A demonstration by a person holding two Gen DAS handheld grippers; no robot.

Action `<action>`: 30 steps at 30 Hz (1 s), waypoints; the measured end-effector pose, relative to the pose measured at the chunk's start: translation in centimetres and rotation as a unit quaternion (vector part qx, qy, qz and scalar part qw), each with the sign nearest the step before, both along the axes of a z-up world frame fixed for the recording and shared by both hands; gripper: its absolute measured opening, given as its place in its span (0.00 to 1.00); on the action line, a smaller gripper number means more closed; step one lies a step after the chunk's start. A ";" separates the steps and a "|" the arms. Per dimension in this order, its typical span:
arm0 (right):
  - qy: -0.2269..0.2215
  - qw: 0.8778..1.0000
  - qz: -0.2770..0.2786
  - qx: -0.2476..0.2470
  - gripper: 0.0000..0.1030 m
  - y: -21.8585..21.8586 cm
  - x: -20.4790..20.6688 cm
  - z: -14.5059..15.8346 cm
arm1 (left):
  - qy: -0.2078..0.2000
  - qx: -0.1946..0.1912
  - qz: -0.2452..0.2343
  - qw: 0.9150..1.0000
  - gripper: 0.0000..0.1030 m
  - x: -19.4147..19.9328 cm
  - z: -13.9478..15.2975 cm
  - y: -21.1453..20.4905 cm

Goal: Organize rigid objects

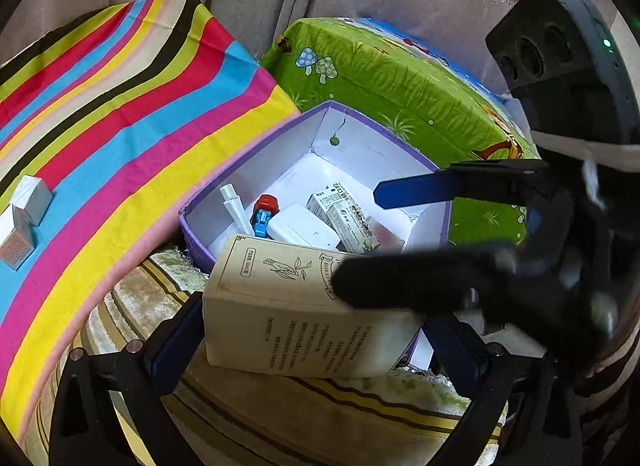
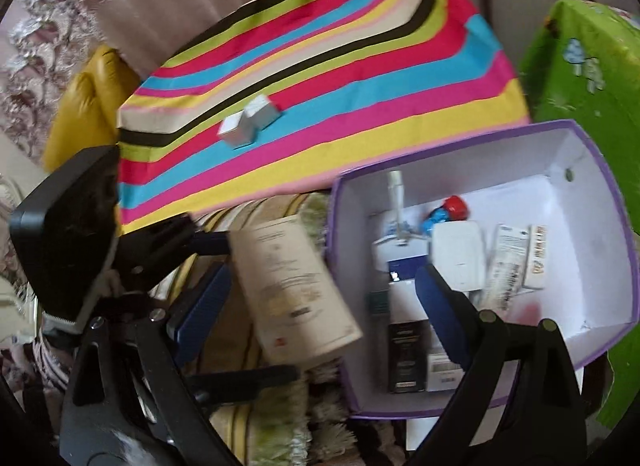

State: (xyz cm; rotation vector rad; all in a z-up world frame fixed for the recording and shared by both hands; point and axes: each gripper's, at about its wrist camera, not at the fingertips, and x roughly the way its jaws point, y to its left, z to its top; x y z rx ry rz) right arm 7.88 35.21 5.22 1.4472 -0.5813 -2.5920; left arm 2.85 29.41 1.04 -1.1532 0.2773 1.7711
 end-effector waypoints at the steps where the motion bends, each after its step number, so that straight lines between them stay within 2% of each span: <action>1: -0.006 1.000 0.009 0.008 0.94 -0.5 -0.1 -0.2 | 0.002 0.000 -0.001 1.000 1.00 0.1 0.0 0.0; 4: -0.026 0.999 0.036 0.020 0.94 -1.8 -0.3 -1.2 | 0.010 -0.002 -0.008 1.000 1.00 0.4 0.1 0.1; 7: -0.032 0.999 0.018 0.037 0.99 -1.5 -0.6 -1.6 | 0.020 -0.004 -0.014 1.000 1.00 0.8 0.3 0.2; 9: -0.039 0.997 -0.004 0.073 0.99 -1.0 -0.7 -1.7 | 0.019 -0.001 -0.017 1.000 1.00 0.8 0.4 0.1; 10: -0.055 0.992 -0.024 0.110 0.99 -0.6 -0.8 -2.2 | 0.020 0.003 -0.017 1.000 1.00 0.8 0.6 -0.1; 12: -0.076 0.986 -0.051 0.139 0.99 0.3 -1.0 -3.0 | 0.019 0.009 -0.015 1.000 1.00 0.6 0.7 -0.3; 15: -0.075 0.988 -0.075 0.114 0.99 1.6 -0.9 -3.5 | 0.008 0.021 0.001 1.000 1.00 -0.3 1.0 -1.4; 18: -0.060 0.988 -0.102 0.101 0.99 2.5 -1.0 -3.2 | -0.009 0.031 0.031 0.999 1.00 -2.0 1.2 -2.9; 21: -0.056 0.985 -0.121 0.108 0.99 3.0 -1.5 -3.2 | -0.018 0.036 0.087 0.995 1.00 -4.3 1.4 -4.9; 26: -0.042 0.985 -0.129 0.107 0.99 2.9 -2.7 -2.7 | -0.034 0.061 0.171 0.983 0.99 -8.1 1.4 -8.8; 30: -0.028 0.984 -0.123 0.124 0.99 2.5 -3.9 -2.5 | -0.036 0.046 0.232 0.971 0.94 -11.3 1.2 -11.6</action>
